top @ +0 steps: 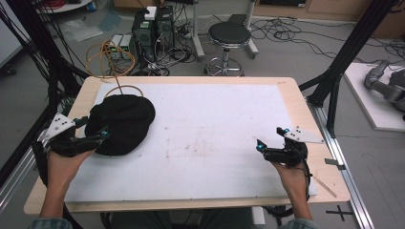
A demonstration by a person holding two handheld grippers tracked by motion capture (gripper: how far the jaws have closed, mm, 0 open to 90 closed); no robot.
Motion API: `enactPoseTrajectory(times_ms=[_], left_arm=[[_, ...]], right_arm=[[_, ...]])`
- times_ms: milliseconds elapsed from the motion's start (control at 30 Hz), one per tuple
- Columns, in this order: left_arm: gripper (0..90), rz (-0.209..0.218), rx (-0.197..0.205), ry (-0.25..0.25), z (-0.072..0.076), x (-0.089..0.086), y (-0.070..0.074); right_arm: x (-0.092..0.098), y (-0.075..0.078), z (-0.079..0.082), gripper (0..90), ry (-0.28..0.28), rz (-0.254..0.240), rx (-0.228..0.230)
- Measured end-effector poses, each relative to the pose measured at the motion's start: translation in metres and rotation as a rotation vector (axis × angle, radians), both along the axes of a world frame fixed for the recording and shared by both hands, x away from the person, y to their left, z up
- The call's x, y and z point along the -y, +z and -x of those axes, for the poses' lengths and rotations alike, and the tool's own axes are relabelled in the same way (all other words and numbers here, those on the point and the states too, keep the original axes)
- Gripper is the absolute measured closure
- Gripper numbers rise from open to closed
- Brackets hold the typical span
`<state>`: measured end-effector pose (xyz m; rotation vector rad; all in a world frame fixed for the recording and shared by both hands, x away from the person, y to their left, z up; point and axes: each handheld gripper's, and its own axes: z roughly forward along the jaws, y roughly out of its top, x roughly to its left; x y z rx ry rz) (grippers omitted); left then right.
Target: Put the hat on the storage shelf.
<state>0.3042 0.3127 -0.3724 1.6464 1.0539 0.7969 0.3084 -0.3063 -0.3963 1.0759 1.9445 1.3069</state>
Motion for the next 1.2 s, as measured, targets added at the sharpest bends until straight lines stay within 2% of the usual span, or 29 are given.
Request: enactPoseTrajectory(times_ms=[233, 500, 600, 967, 1200], left_arm=[[17.1, -0.001, -0.018, 0.017, -0.015, -0.002, -0.010], [17.1, -0.009, 0.016, 0.062, -0.025, -0.005, -0.014], [17.1, -0.004, 0.011, 0.062, -0.029, -0.005, -0.016], [17.8, -0.043, -0.005, 0.062, -0.041, 0.000, -0.026], [25.5, -0.031, -0.029, 0.047, -0.045, -0.002, -0.034]], right_arm=[[0.000, 0.000, 0.004, 9.7, 0.000, 0.004, -0.001], [-0.001, -0.001, 0.006, 9.7, 0.001, 0.009, 0.000], [-0.001, -0.001, 0.007, 9.7, 0.003, 0.012, 0.005], [-0.003, -0.001, 0.009, 9.7, 0.009, 0.017, -0.003], [0.000, 0.000, 0.011, 9.7, 0.002, 0.013, -0.001]])
